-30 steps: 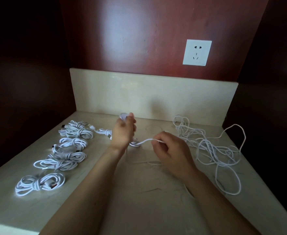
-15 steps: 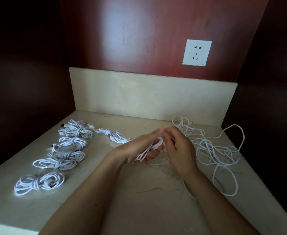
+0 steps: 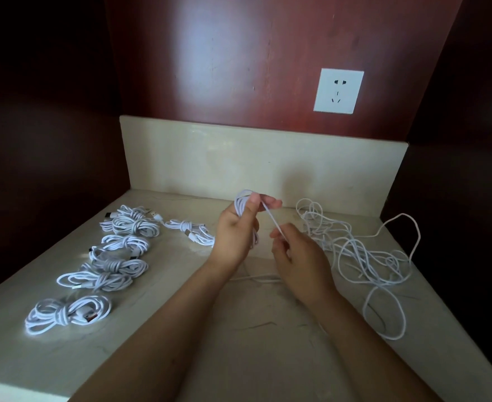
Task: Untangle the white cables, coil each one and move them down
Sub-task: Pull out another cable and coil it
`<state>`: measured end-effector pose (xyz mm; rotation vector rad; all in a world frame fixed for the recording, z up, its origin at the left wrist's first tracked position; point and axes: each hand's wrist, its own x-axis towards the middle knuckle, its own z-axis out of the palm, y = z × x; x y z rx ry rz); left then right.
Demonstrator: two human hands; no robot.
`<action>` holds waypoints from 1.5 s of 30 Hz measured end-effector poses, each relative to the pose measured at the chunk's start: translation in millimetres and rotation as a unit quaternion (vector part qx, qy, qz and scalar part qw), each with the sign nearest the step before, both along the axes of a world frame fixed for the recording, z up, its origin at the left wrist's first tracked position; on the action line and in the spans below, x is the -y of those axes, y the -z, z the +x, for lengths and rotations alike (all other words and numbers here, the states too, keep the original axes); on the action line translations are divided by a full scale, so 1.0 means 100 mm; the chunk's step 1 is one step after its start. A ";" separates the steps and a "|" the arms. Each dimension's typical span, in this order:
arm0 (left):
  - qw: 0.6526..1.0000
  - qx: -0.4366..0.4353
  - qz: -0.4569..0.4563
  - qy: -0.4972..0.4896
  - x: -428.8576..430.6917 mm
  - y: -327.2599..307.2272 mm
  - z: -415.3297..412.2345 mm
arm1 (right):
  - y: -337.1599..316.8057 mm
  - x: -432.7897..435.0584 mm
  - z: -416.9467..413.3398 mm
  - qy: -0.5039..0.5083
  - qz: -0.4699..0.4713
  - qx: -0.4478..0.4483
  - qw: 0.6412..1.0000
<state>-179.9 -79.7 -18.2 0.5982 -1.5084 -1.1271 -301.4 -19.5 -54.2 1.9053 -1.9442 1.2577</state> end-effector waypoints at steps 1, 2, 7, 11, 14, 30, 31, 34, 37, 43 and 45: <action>0.999 -0.029 0.022 0.008 -0.01 -0.01 -0.01 | 0.01 0.01 -0.01 -0.004 0.014 -0.021 1.000; 0.997 -0.057 0.049 0.010 0.00 -0.01 -0.02 | 0.02 0.02 -0.03 -0.002 0.031 -0.049 0.998; 0.973 -0.169 0.153 0.026 0.08 -0.05 0.01 | 0.01 0.07 -0.20 0.057 0.117 -0.096 0.987; 0.943 -0.247 0.211 0.067 0.14 -0.10 0.07 | 0.05 0.08 -0.42 0.111 0.195 -0.121 0.967; 0.936 -0.266 0.225 0.060 0.19 -0.11 0.11 | 0.04 0.06 -0.46 0.133 0.209 -0.123 0.961; 0.961 -0.211 0.179 0.024 0.15 -0.10 0.05 | 0.08 -0.01 0.02 -0.093 0.097 -0.125 0.983; 0.968 -0.190 0.166 0.005 0.16 -0.11 0.06 | 0.07 -0.01 0.00 -0.087 0.103 -0.115 0.984; 0.988 -0.082 0.102 -0.083 0.24 -0.03 0.11 | 0.04 -0.03 -0.07 -0.047 0.075 -0.076 0.993; 0.982 0.124 0.002 -0.140 0.31 0.09 0.13 | 0.01 -0.03 -0.13 -0.048 0.017 0.035 0.998; 0.945 0.282 0.090 0.139 0.12 0.07 0.10 | 0.02 0.04 -0.19 -0.079 -0.040 0.090 0.992; 0.946 0.212 0.150 0.194 0.11 0.02 0.12 | 0.04 0.05 -0.21 -0.088 -0.044 0.109 0.989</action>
